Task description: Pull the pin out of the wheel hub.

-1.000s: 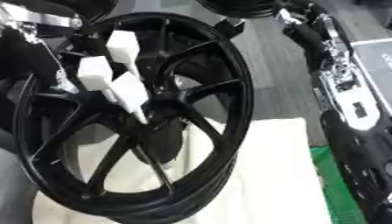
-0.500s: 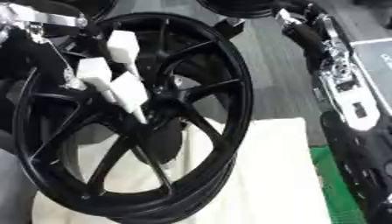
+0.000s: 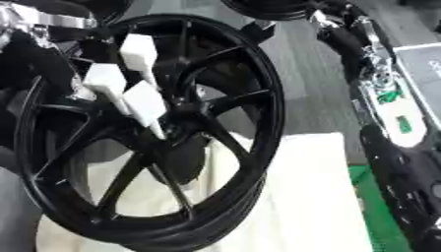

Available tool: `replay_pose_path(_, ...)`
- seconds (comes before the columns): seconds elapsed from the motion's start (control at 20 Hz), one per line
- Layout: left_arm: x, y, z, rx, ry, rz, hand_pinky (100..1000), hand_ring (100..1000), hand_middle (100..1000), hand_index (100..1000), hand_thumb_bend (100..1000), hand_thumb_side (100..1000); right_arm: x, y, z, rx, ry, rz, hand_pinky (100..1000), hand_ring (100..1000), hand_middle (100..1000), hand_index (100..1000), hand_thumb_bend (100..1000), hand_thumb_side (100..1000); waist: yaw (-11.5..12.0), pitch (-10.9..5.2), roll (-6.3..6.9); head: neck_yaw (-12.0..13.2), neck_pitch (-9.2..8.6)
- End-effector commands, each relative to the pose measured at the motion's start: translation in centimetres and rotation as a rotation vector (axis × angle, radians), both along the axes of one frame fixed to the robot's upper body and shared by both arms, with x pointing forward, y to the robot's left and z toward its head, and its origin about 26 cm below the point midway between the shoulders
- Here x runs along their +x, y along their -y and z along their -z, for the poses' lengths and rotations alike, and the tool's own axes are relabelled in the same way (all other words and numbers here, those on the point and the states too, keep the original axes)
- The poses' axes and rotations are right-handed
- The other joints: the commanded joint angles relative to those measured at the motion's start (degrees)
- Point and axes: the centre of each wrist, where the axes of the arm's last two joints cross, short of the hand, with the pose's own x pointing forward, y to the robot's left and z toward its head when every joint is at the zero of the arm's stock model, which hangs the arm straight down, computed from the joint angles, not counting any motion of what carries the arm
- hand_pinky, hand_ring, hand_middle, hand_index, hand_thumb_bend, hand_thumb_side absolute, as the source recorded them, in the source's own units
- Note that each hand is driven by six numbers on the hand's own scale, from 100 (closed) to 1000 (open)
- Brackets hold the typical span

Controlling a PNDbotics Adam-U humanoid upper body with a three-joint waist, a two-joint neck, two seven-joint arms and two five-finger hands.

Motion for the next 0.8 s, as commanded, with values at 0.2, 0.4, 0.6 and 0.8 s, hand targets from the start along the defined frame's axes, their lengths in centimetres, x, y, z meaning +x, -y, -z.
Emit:
replay_pose_path(0.2, -1.6, -2.2, -4.1, -0.068, 0.135, -0.034, 745, 649, 514, 402, 485, 100, -0.1, 0.3, -1.0, -0.016, 0.029, 0.007, 832, 853, 823, 844, 324, 359, 0.26, -1.31, -0.18, 0.07, -0.35)
replay_pose_path(0.4, -2.6, -4.0, -5.9, -0.146, 0.19, -0.057, 743, 643, 509, 395, 467, 100, -0.1, 0.4, -1.0, -0.014, 0.029, 0.011, 832, 853, 823, 844, 321, 360, 0.43, -1.31, -0.22, -0.08, -0.37)
replay_pose_path(0.6, -5.4, -7.1, -9.0, -0.272, 0.327, -0.046, 747, 625, 508, 394, 440, 100, -0.2, 0.7, -0.9, -0.011, 0.027, 0.023, 832, 852, 824, 844, 319, 362, 1.06, -1.19, -0.35, -1.67, -0.06)
replay_pose_path(0.8, -8.1, -11.6, -10.7, -0.374, 0.472, -0.123, 735, 610, 493, 392, 443, 100, -0.4, 1.1, -1.0, -0.012, 0.033, 0.039, 833, 852, 824, 844, 315, 363, 1.99, -1.02, -0.32, -2.68, 0.35)
